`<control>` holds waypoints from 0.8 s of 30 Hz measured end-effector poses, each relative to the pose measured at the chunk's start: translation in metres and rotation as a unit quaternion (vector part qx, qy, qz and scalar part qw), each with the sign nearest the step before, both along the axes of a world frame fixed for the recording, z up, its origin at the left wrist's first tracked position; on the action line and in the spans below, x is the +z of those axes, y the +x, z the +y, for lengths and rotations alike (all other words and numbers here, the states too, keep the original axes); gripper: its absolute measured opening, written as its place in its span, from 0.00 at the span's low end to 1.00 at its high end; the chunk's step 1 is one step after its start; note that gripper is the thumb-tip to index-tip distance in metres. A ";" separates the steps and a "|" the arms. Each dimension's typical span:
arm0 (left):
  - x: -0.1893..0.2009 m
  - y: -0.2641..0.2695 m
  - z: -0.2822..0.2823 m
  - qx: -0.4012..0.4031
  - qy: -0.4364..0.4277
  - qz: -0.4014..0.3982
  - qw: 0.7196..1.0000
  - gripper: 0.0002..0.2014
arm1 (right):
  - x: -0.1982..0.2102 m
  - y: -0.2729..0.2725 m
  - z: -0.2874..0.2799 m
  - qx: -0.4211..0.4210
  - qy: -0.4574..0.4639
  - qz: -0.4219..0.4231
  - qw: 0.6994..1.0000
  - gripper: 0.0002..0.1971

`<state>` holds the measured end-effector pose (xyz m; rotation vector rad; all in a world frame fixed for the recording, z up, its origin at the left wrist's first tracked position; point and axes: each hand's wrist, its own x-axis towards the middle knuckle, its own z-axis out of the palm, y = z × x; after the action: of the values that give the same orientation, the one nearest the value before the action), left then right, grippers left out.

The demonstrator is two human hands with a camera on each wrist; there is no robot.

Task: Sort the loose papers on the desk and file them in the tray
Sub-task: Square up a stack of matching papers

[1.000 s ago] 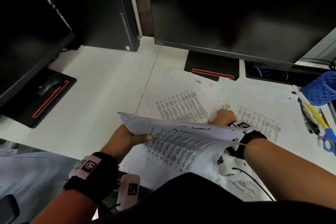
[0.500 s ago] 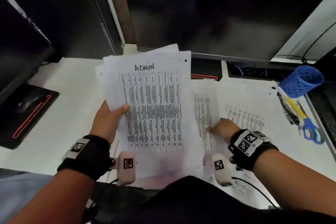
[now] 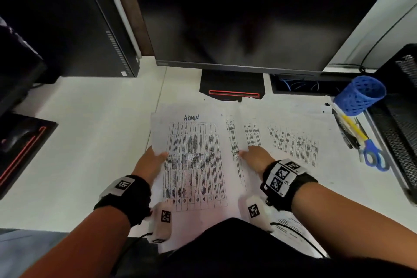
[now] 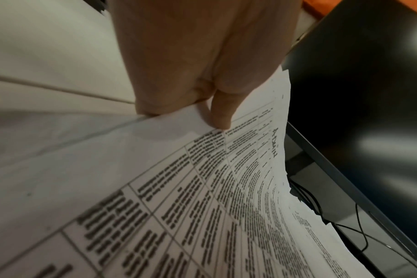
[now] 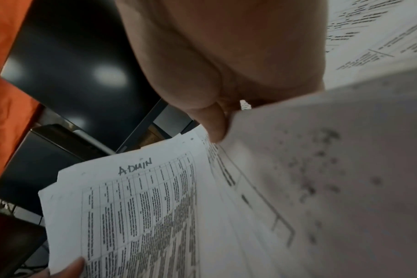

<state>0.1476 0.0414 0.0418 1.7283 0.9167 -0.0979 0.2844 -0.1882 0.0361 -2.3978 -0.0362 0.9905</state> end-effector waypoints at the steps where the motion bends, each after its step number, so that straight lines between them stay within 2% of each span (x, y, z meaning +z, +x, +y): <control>1: 0.000 -0.001 -0.001 0.007 -0.004 -0.007 1.000 0.21 | -0.003 0.000 -0.001 0.000 0.009 -0.015 1.000 0.19; 5: 0.001 -0.007 0.003 0.045 -0.045 -0.032 0.997 0.22 | -0.008 0.001 -0.007 -0.040 0.078 -0.066 0.994 0.13; 8: 0.002 -0.007 0.007 0.078 -0.046 -0.042 0.995 0.21 | 0.001 0.009 -0.018 -0.063 0.070 -0.086 0.992 0.07; 11: 0.009 -0.004 0.007 0.084 -0.014 -0.053 0.995 0.20 | 0.010 0.021 -0.032 -0.026 0.001 -0.093 0.995 0.10; 15: 0.015 0.005 0.005 0.056 0.014 -0.045 0.997 0.20 | 0.017 0.033 -0.055 -0.009 -0.056 -0.115 0.992 0.09; 17: 0.015 0.013 0.003 0.061 -0.008 -0.052 0.997 0.20 | 0.019 0.038 -0.065 -0.022 -0.061 -0.143 0.988 0.09; 20: 0.013 0.029 -0.006 0.065 -0.039 -0.051 0.996 0.19 | 0.021 0.042 -0.073 -0.035 -0.063 -0.137 0.988 0.13; 24: 0.004 0.050 -0.030 0.051 -0.018 0.014 0.998 0.23 | 0.017 0.033 -0.070 -0.050 -0.063 -0.102 0.992 0.13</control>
<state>0.1977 0.0119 0.0459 1.6471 1.0151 -0.0712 0.3172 -0.2581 0.0528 -2.5804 0.0735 0.7181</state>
